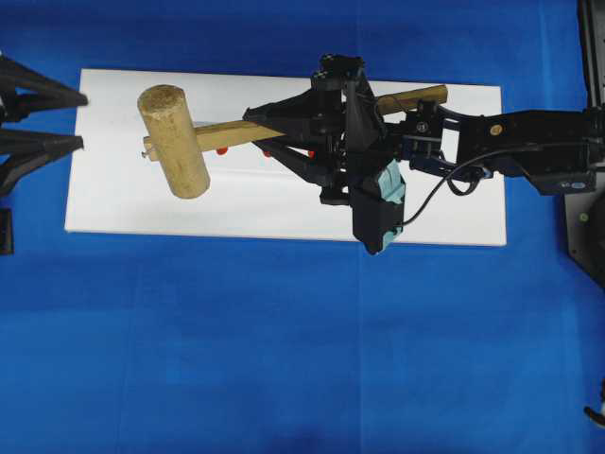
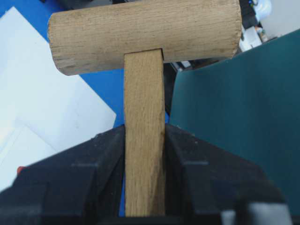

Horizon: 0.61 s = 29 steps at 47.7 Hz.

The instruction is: Hit the mark with a hammer.

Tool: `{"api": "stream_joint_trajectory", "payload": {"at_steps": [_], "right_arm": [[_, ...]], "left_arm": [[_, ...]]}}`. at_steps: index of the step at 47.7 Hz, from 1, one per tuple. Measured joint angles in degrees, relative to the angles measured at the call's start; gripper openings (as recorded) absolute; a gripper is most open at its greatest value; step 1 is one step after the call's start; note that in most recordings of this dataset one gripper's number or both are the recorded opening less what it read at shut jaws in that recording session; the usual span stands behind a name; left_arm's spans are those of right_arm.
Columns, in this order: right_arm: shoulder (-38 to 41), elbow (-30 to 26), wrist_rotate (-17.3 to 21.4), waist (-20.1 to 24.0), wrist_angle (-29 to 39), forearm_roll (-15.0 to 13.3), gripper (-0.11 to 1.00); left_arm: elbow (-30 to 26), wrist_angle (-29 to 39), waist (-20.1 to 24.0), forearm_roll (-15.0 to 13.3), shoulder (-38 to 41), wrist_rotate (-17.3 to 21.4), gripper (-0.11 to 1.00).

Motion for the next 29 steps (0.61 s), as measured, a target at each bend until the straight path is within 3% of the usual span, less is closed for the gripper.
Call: {"api": "stream_joint_trajectory", "payload": {"at_steps": [4, 17, 29], "right_arm": [[0.00, 0.00, 0.09, 0.00, -0.26, -0.09, 0.10], [0.00, 0.00, 0.00, 0.18, -0.26, -0.09, 0.10], [0.00, 0.00, 0.00, 0.26, -0.26, 0.00, 0.10]], "left_arm": [[0.00, -1.41, 0.00, 0.00, 0.70, -0.44, 0.93], [-0.09, -9.84, 0.00, 0.00, 9.23, -0.44, 0.92], [-3.78, -17.14, 0.53, 0.00, 21.01, -0.44, 0.92]]}}
